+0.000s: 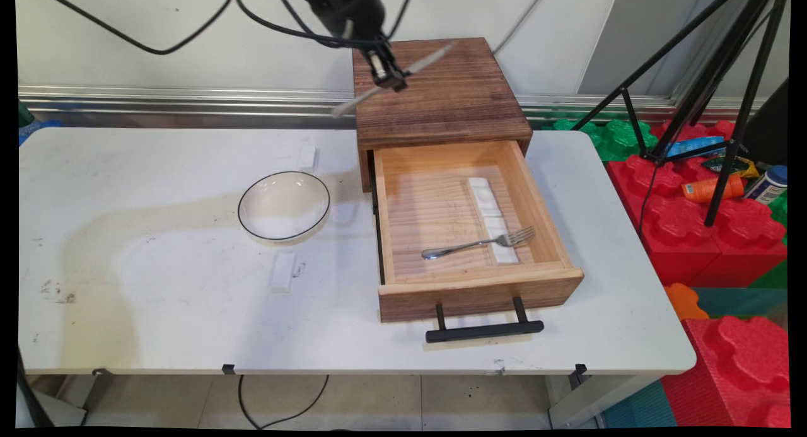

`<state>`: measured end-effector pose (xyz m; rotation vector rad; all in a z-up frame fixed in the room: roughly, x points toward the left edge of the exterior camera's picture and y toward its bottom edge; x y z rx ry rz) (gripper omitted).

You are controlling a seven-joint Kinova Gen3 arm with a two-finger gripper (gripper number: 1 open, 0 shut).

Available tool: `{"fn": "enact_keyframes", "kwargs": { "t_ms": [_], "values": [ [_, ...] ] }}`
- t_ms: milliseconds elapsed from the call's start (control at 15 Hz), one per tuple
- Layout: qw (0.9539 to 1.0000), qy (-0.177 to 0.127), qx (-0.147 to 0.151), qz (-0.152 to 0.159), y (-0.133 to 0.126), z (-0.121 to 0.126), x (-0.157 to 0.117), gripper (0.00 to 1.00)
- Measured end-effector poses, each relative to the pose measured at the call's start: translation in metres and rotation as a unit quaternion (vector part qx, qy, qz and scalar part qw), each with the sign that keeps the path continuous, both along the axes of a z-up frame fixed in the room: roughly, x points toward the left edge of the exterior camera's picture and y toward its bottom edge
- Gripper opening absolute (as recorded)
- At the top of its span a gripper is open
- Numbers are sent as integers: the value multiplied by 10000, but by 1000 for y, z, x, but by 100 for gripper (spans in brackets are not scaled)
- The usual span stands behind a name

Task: Place the picked object into the drawer

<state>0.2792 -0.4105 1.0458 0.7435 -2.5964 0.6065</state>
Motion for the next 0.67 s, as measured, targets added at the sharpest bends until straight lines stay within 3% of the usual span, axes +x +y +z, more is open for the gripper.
{"fn": "enact_keyframes", "kwargs": {
  "t_ms": [267, 667],
  "values": [
    [9993, 86, 104, -342, -8, -13, -36, 0],
    [9974, 233, 307, -616, -27, -46, -70, 0]
  ]
}}
